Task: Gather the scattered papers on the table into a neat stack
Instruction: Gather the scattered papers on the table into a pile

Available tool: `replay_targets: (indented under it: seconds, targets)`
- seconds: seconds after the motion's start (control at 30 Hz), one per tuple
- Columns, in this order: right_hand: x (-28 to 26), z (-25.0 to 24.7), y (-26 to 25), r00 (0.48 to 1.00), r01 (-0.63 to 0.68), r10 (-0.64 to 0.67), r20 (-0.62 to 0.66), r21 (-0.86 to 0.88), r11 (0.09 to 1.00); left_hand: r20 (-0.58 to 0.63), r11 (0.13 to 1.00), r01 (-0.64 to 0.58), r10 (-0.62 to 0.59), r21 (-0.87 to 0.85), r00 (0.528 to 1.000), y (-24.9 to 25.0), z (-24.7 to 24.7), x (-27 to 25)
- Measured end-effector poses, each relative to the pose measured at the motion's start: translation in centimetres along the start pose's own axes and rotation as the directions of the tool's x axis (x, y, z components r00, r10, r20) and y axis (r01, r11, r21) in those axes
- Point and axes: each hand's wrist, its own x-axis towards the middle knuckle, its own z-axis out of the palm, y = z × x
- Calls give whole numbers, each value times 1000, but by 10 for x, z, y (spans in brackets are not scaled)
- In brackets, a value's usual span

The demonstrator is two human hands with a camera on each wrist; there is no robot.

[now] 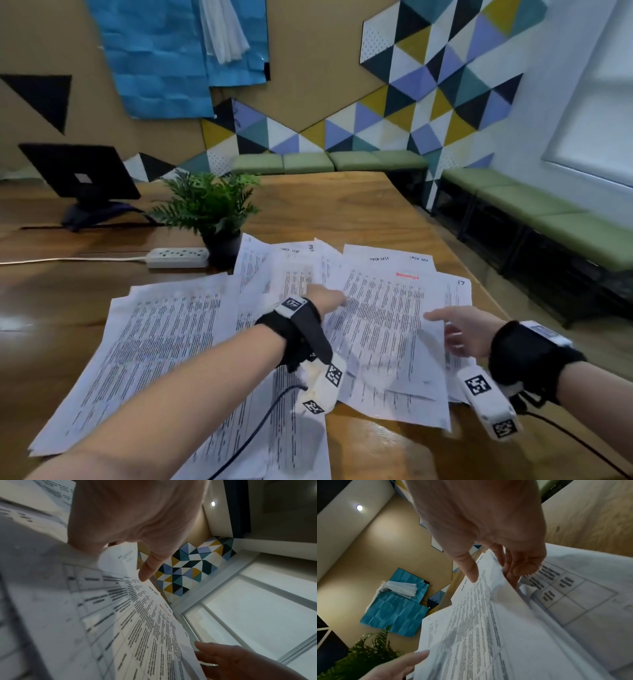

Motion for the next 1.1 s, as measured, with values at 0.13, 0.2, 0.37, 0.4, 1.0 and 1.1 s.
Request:
replay_targets:
  seconds: [0.13, 0.2, 0.37, 0.4, 1.0, 1.1]
  targets:
    - [0, 6, 3, 1000, 13, -14, -16, -36, 999, -47, 984, -170, 173, 59, 984, -2, 12, -6]
    - [-3, 4, 4, 1000, 5, -6, -16, -50, 999, -55, 952, -261, 272, 159, 961, -2, 20, -10]
    - [10, -18, 9, 940, -23, -55, -337, -222, 975, -126, 870, -429, 467, 242, 875, -4, 17, -9]
    - [12, -22, 10, 931, -58, -13, -364, -184, 981, -131, 870, -441, 474, 222, 871, -4, 13, -6]
    - [-2, 10, -25, 984, 178, -178, 14, -35, 983, -30, 918, -392, 391, -58, 920, -8, -25, -21]
    - [-12, 18, -44, 942, 292, -297, 157, 57, 955, 27, 872, -433, 450, -228, 892, -4, -58, -31]
